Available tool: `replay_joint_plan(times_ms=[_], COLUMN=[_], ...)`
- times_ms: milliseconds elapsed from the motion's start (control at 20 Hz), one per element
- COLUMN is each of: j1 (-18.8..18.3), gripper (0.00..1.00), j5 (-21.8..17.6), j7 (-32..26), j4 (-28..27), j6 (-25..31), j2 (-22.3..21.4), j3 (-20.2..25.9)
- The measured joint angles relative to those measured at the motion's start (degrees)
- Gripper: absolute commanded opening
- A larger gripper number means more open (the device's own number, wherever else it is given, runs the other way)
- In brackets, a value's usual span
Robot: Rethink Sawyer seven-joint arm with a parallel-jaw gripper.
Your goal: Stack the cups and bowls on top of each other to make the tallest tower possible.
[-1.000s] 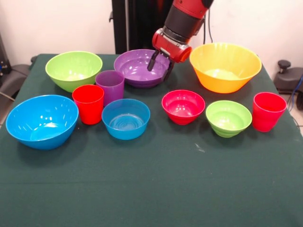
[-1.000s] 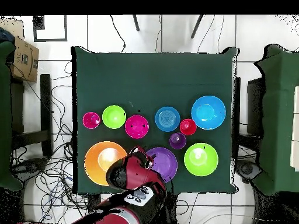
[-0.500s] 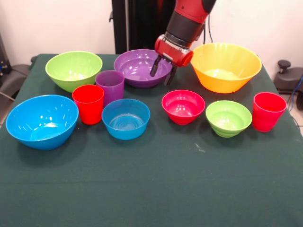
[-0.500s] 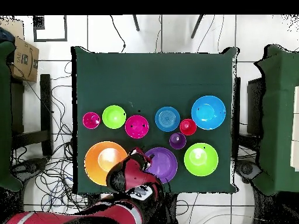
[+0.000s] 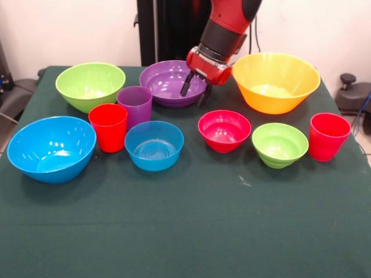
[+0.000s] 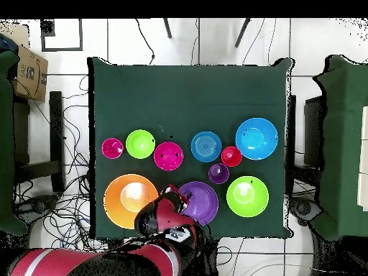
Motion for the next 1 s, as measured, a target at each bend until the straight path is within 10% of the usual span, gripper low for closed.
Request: replay_joint_plan(times_ms=[1000], j1=[-0.62], gripper=[1.00], j5=[0.01], j7=[0.00], j4=[-0.01], j6=[-0.01], j2=[0.65], j3=[0.21])
